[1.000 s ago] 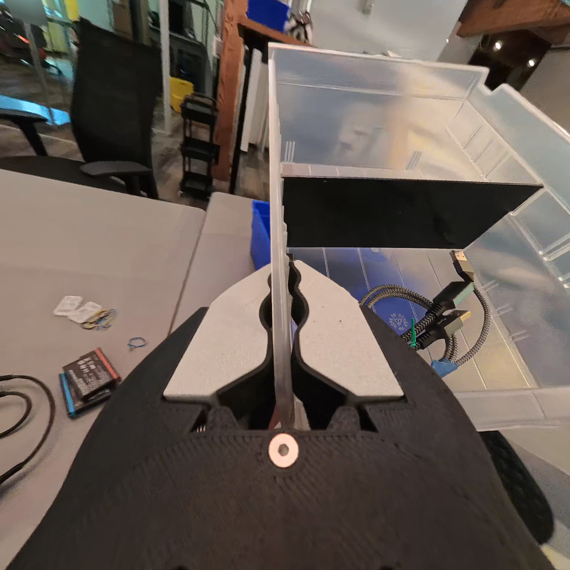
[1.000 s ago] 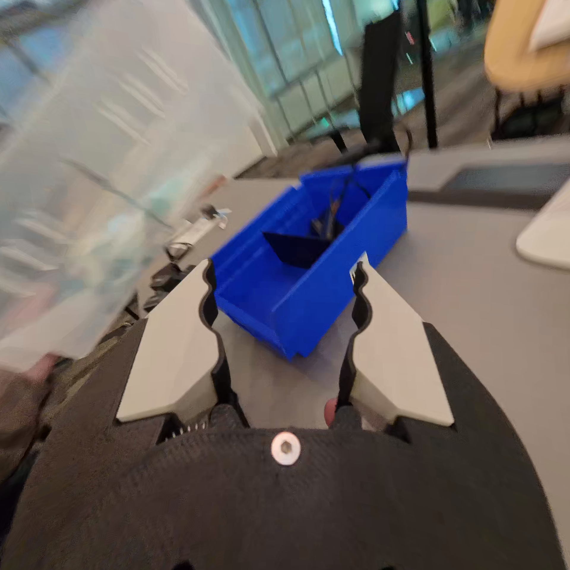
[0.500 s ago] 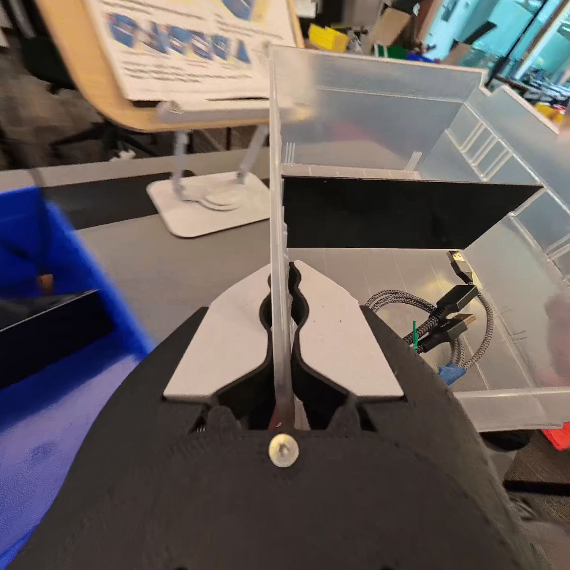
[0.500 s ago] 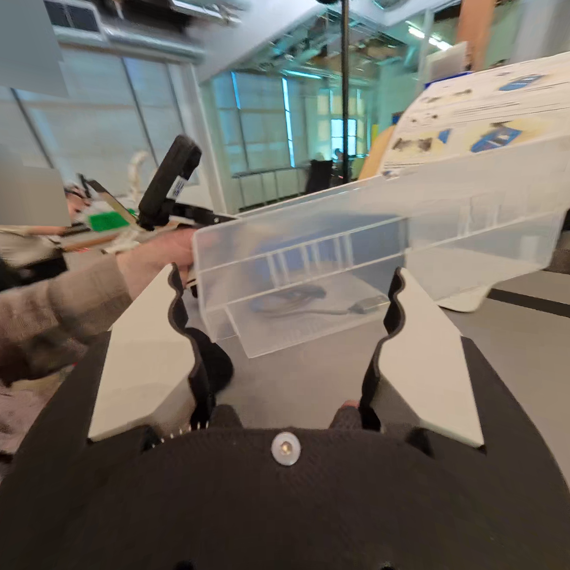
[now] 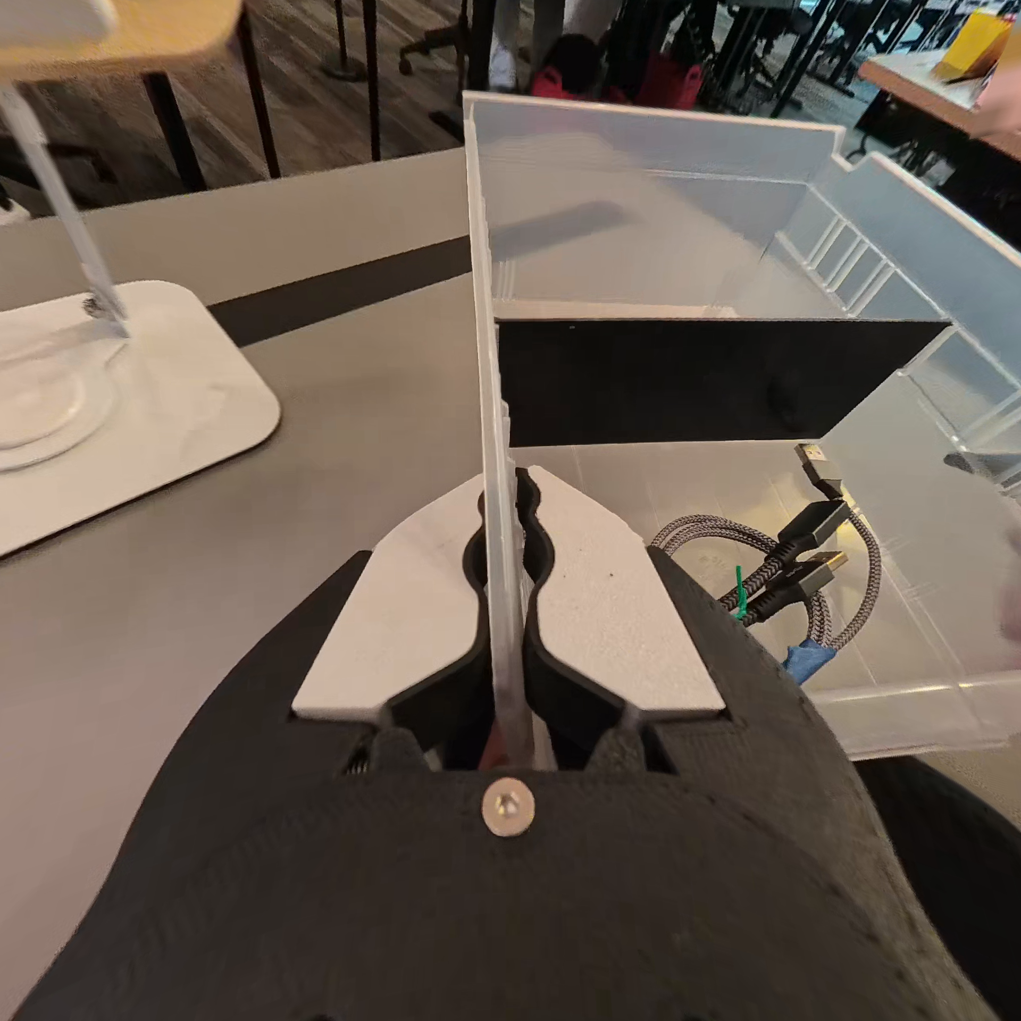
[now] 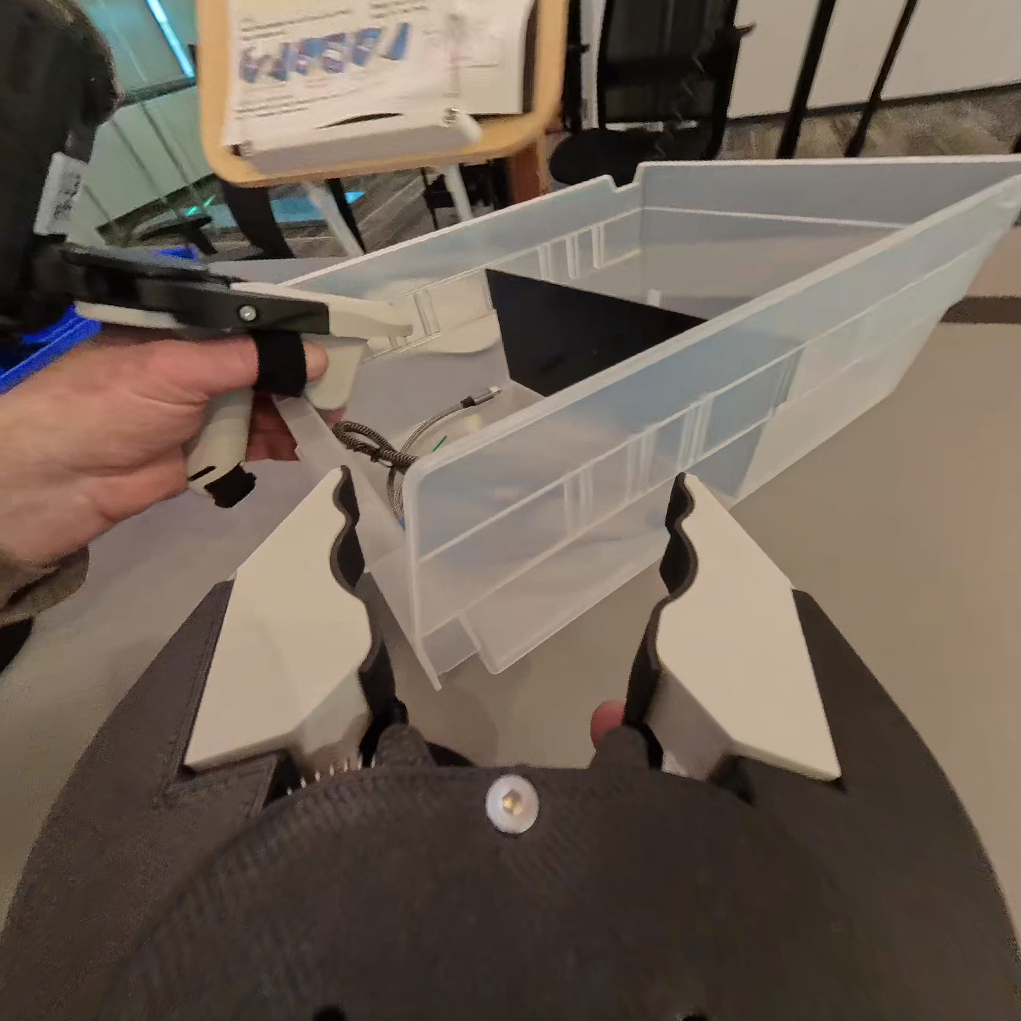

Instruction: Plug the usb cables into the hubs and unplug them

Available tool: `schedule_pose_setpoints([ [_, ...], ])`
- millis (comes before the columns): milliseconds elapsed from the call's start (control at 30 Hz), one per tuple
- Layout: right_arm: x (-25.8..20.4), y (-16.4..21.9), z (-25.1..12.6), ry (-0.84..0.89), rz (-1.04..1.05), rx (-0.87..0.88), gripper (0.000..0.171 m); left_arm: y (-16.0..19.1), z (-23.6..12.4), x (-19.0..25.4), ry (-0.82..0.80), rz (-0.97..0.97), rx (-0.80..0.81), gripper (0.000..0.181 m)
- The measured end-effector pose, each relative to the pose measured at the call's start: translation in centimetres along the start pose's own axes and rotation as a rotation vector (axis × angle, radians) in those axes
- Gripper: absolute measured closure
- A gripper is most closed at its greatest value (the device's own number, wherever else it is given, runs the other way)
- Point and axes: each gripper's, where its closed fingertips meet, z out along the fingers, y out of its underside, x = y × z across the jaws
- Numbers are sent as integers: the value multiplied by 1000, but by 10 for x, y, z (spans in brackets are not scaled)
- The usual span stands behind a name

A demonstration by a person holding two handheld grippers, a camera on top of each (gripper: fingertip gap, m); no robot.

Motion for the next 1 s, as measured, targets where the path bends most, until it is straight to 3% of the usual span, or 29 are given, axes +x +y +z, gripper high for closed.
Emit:
schedule_pose_setpoints([
  [167, 54, 12, 12, 73, 33, -60, 72, 7, 43, 16, 5, -31, -41, 170],
  [300, 85, 24, 18, 93, 45, -106, 72, 10, 65, 32, 8, -13, -25, 162],
  [367, 101, 34, 23, 101, 58, -145, 73, 9, 74, 42, 32, -5, -30, 153],
  [433, 123, 43, 28, 120, 77, -176, 68, 15, 82, 63, 143, -36, -88, 133],
  [600, 170, 38, 34, 152, 135, -176, 82, 22, 97, 88, 201, 20, -140, 125],
  [733, 215, 26, 39, 200, 108, -190, 104, 17, 110, 108, 247, 8, -168, 123],
  [867, 271, 17, 46, 293, 19, -236, 147, 10, 129, 130, 259, -44, -152, 116],
  [1000, 314, 8, 54, 332, -13, -260, 168, -2, 154, 144, 252, -99, -102, 114],
])
